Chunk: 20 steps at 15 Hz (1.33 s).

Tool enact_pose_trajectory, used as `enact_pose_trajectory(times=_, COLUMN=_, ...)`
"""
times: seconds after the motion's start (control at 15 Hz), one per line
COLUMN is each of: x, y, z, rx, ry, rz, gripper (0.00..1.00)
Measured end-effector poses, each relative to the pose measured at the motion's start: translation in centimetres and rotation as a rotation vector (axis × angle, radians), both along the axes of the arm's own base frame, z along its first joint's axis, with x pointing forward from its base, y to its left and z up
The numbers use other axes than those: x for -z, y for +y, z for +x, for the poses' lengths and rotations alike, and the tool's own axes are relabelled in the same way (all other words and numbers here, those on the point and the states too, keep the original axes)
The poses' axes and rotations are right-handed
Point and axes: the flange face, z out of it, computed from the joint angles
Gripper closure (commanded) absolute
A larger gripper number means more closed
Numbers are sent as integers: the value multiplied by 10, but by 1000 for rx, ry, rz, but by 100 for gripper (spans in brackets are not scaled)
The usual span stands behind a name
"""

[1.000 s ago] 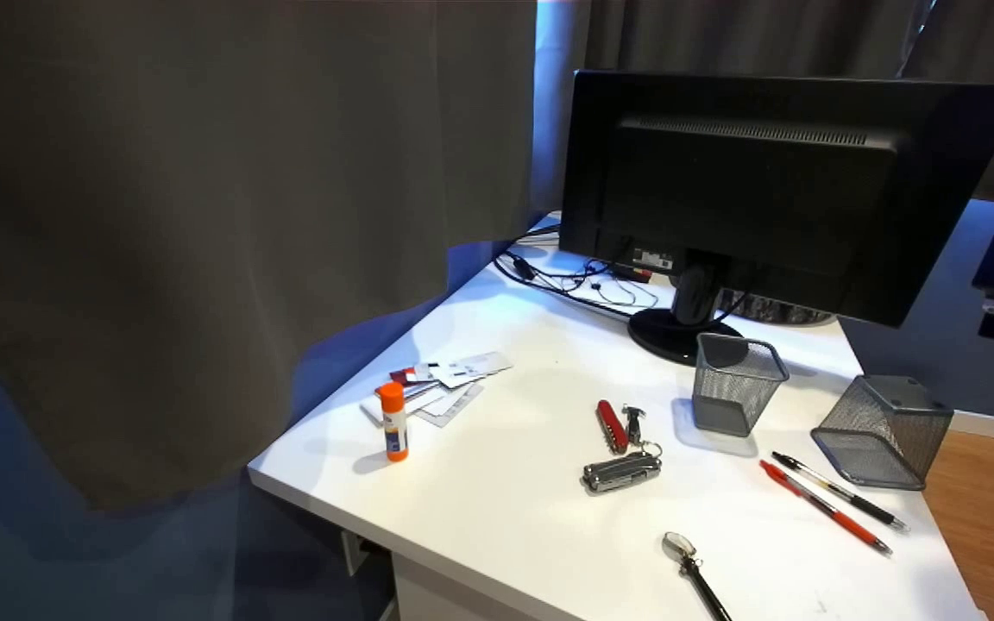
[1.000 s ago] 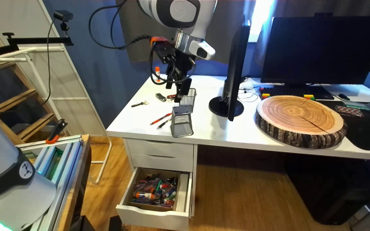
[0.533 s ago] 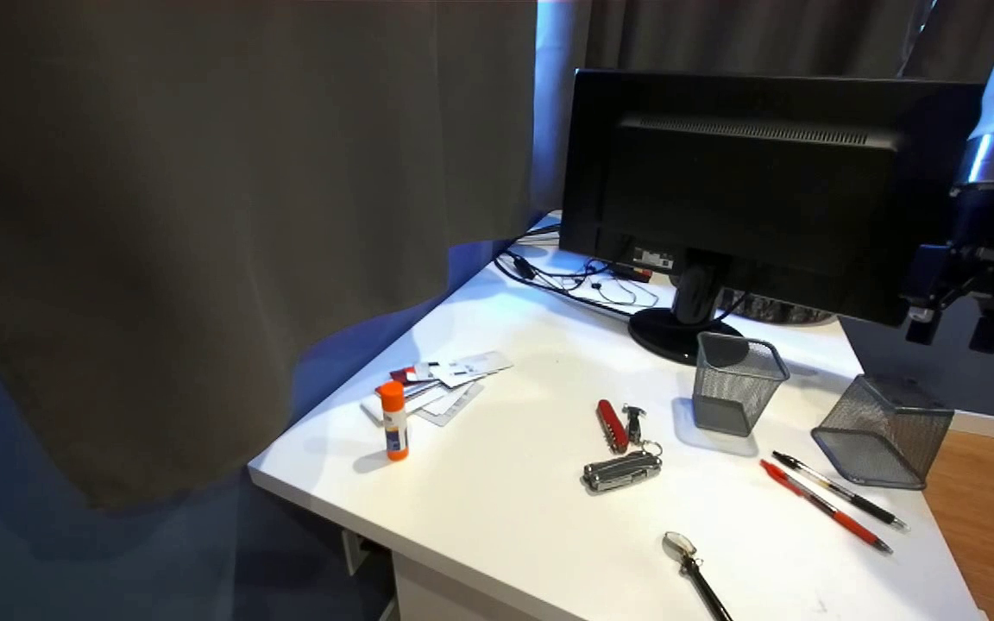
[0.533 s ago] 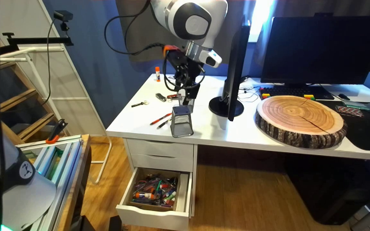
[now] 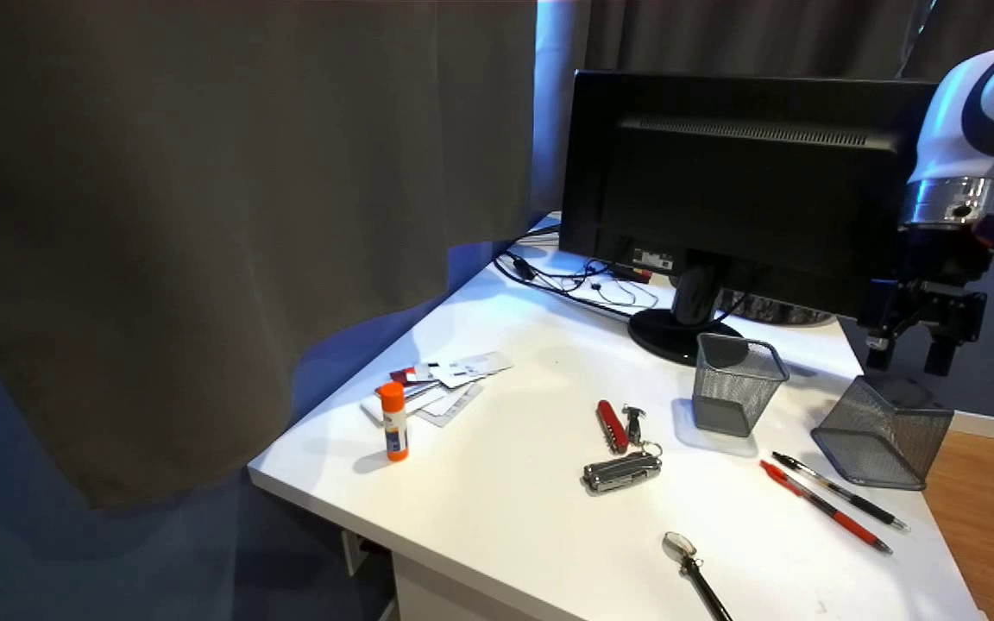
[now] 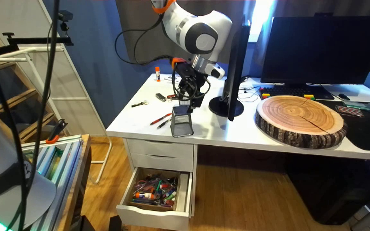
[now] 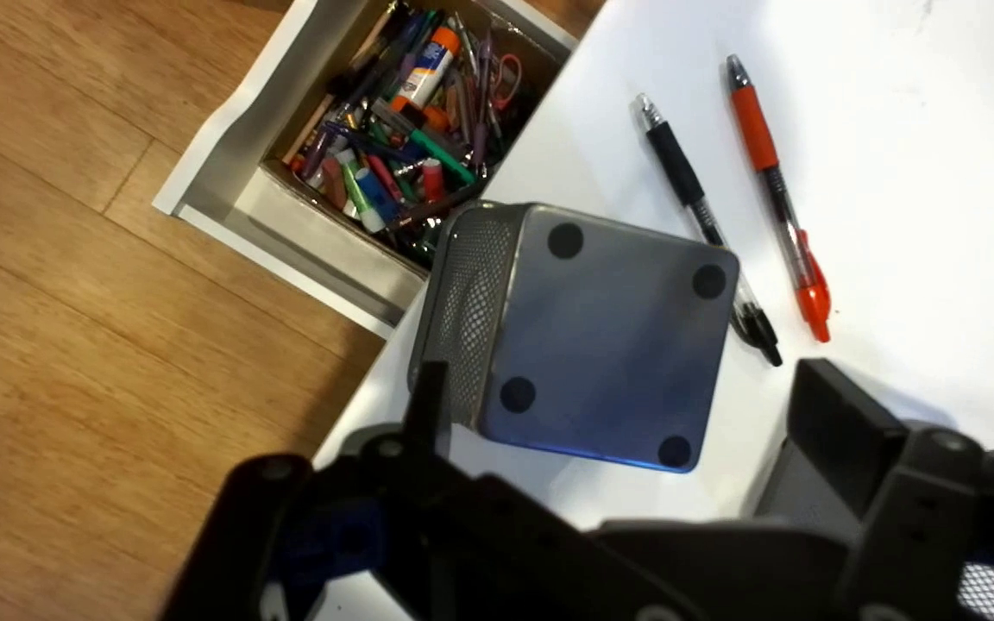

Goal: Stack the pen holders then place the two pens in them

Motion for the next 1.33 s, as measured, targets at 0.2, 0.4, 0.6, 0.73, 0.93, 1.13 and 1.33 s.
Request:
enact_pose_trajectory(times=0.2, x=10, y=-3, z=5, rx=1, ry=24, rz=-11, gripper=0)
enact_pose_trajectory(times=0.4, x=17, y=-4, z=7, rx=1, ry=47, rz=-16, gripper=0)
enact_pose_trajectory(times=0.6, x=23, y=-2, z=10, rx=1, ry=61, rz=-16, gripper=0)
enact_pose_trajectory(times=0.73, x=27, y=-1, z=12, rx=1, ry=68, rz=-15, gripper=0)
enact_pose_trajectory(times=0.93, x=32, y=1, z=15, rx=4, ry=72, rz=-11, gripper=0)
enact_pose_trajectory(times=1.13, x=40, y=1, z=16, rx=6, ry=81, rz=-11, gripper=0)
enact_pose_trajectory(times=1.33, x=47, y=1, z=15, rx=9, ry=93, rz=-13, gripper=22)
